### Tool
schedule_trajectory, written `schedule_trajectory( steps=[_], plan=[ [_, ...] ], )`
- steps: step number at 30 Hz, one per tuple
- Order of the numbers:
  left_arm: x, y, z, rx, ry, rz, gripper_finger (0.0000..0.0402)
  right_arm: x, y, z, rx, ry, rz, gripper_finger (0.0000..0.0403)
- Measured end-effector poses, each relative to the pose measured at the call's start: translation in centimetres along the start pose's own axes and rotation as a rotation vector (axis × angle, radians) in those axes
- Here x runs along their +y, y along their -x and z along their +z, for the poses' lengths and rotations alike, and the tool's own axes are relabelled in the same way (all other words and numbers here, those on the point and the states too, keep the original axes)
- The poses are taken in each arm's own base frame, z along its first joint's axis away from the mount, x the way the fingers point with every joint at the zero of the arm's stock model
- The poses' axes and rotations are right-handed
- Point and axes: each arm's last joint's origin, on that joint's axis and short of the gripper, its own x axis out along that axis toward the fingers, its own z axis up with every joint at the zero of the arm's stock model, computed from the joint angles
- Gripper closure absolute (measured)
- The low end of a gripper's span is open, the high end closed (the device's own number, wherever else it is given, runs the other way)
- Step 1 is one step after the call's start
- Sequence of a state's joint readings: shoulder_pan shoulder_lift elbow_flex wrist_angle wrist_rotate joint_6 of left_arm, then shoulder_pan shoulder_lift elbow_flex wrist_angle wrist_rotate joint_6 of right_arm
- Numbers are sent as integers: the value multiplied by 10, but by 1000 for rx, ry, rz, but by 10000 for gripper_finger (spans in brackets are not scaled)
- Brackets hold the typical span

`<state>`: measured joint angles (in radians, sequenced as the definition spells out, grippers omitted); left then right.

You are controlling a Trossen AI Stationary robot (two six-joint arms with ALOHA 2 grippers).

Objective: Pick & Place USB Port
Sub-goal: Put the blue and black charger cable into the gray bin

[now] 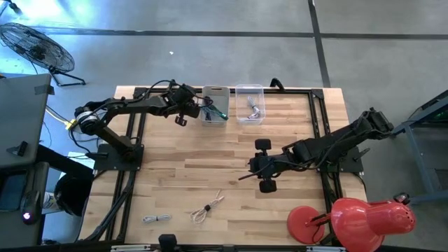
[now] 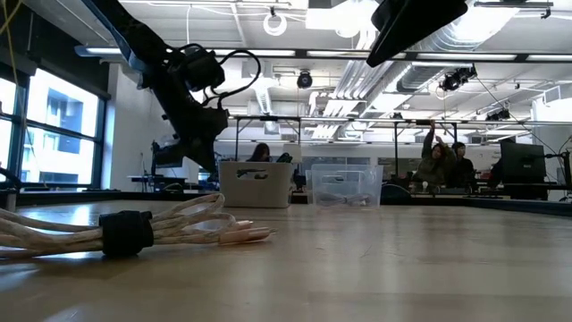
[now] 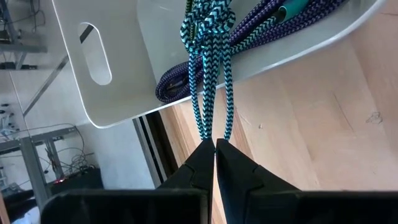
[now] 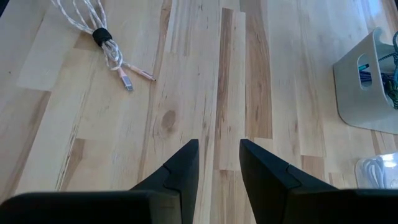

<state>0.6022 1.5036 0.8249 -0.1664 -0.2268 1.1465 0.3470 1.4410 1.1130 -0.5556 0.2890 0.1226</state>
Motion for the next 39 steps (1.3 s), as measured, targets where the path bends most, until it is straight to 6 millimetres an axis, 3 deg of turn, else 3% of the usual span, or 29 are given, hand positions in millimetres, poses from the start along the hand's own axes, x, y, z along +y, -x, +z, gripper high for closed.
schedule_trajectory(
  steps=[8,20,25,31,39],
  plan=[
    [0,2,2,57,-10,32,395,0,0,0,0,0,0,295],
    [12,22,33,148,-95,138,401,0,0,0,0,8,0,295],
    [8,23,23,229,-78,47,401,2,-10,-11,-2,-1,9,295],
    [13,18,4,199,109,-28,401,2,-28,-35,8,23,-14,295],
    [18,13,-13,154,392,-74,401,1,-32,-37,-31,29,-1,295]
  ],
)
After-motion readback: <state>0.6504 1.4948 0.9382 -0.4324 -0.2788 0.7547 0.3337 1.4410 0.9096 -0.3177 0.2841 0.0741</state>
